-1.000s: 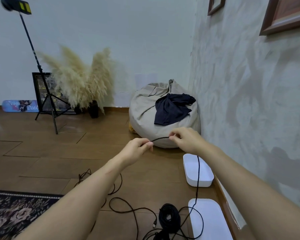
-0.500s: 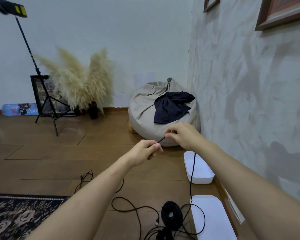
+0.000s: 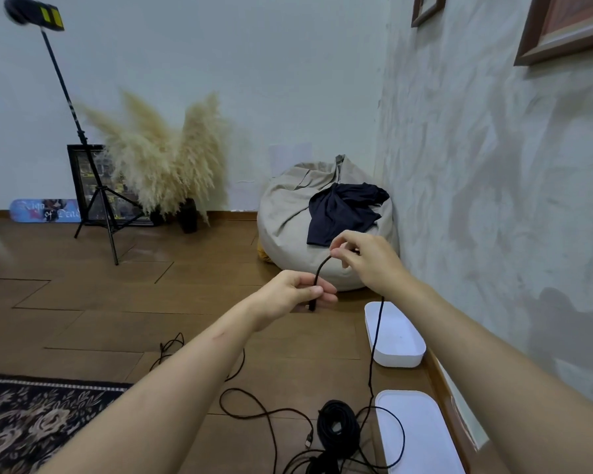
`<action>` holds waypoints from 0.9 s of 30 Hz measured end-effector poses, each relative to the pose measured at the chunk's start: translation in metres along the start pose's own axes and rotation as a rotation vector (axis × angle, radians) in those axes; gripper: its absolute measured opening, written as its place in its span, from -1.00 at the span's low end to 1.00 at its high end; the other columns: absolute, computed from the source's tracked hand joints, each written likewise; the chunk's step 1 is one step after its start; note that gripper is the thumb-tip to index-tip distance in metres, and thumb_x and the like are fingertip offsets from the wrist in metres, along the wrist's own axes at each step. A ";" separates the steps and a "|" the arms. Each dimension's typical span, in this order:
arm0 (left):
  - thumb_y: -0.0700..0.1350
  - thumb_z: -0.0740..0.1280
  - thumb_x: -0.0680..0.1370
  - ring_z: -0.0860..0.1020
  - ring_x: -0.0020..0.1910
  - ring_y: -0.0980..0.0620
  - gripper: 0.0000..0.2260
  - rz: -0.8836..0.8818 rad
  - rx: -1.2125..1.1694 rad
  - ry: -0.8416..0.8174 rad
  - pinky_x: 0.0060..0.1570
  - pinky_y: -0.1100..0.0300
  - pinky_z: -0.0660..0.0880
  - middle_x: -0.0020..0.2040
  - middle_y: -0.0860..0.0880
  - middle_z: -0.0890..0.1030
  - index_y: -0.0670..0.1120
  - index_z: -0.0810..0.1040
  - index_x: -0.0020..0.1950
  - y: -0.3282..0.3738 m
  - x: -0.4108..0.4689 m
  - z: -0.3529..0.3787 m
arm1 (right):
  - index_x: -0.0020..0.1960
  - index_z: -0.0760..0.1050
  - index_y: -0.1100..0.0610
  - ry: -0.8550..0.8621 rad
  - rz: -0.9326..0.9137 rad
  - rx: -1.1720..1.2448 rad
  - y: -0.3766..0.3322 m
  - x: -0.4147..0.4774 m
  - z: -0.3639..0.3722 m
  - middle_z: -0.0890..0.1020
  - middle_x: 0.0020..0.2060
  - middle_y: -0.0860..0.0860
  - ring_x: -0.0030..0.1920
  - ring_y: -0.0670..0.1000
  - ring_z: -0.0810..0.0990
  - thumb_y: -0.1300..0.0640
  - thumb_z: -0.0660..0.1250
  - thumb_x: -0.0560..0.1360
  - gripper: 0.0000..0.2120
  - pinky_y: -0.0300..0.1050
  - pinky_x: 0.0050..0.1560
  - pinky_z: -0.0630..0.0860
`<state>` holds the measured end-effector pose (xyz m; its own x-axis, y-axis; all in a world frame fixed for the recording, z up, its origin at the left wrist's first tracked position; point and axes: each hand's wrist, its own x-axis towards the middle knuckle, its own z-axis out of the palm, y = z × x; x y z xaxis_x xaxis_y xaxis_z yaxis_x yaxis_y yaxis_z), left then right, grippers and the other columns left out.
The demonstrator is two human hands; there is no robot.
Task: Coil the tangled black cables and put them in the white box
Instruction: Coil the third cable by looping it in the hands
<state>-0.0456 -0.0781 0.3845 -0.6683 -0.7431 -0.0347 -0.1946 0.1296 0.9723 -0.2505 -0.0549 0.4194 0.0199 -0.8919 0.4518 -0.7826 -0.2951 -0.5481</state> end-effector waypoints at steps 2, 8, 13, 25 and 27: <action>-0.22 0.24 0.71 0.67 0.20 -0.05 -0.79 0.020 -0.112 -0.041 0.23 0.07 0.59 0.16 -0.13 0.72 -0.18 0.61 0.27 0.010 -0.003 -0.001 | -0.08 0.60 -0.02 0.014 0.028 0.033 0.002 -0.001 0.002 0.64 -0.36 -0.09 -0.27 -0.13 0.57 0.01 0.38 0.60 -0.90 -0.15 -0.20 0.43; -0.25 0.23 0.69 0.65 0.23 -0.07 -0.78 0.156 -0.447 0.077 0.23 0.09 0.60 0.21 -0.19 0.68 -0.21 0.60 0.27 0.018 0.006 -0.009 | 0.05 0.65 0.02 -0.176 0.096 0.226 0.001 -0.011 0.033 0.68 -0.26 -0.05 -0.29 -0.05 0.56 0.23 0.22 0.63 -0.76 -0.03 -0.18 0.50; -0.26 0.24 0.69 0.66 0.23 -0.05 -0.80 0.217 -0.624 0.257 0.13 0.18 0.63 0.19 -0.15 0.70 -0.19 0.60 0.25 0.015 0.016 -0.008 | 0.08 0.56 -0.13 -0.371 0.111 0.185 -0.008 -0.021 0.056 0.71 -0.29 0.00 -0.40 -0.06 0.50 0.04 0.18 0.69 -0.82 -0.10 -0.23 0.49; -0.25 0.26 0.70 0.56 -0.26 0.28 -0.81 0.164 0.189 0.220 -0.20 0.41 0.45 -0.20 0.04 0.65 -0.30 0.63 0.17 -0.006 0.014 -0.009 | -0.21 0.58 -0.12 -0.439 0.026 0.010 -0.019 -0.010 0.014 0.56 -0.39 -0.23 -0.32 -0.20 0.48 0.04 0.34 0.61 -0.78 -0.20 -0.24 0.36; -0.20 0.24 0.71 0.57 -0.21 0.20 -0.79 0.137 0.187 0.164 -0.16 0.34 0.49 -0.19 0.03 0.66 -0.27 0.64 0.11 -0.006 0.014 -0.004 | -0.18 0.59 -0.10 -0.429 0.004 -0.017 -0.017 -0.010 0.006 0.61 -0.33 -0.15 -0.28 -0.14 0.53 0.04 0.34 0.61 -0.80 -0.15 -0.20 0.45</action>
<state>-0.0507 -0.0918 0.3791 -0.5752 -0.8047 0.1468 -0.2500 0.3438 0.9051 -0.2333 -0.0428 0.4198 0.2710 -0.9558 0.1142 -0.7930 -0.2889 -0.5363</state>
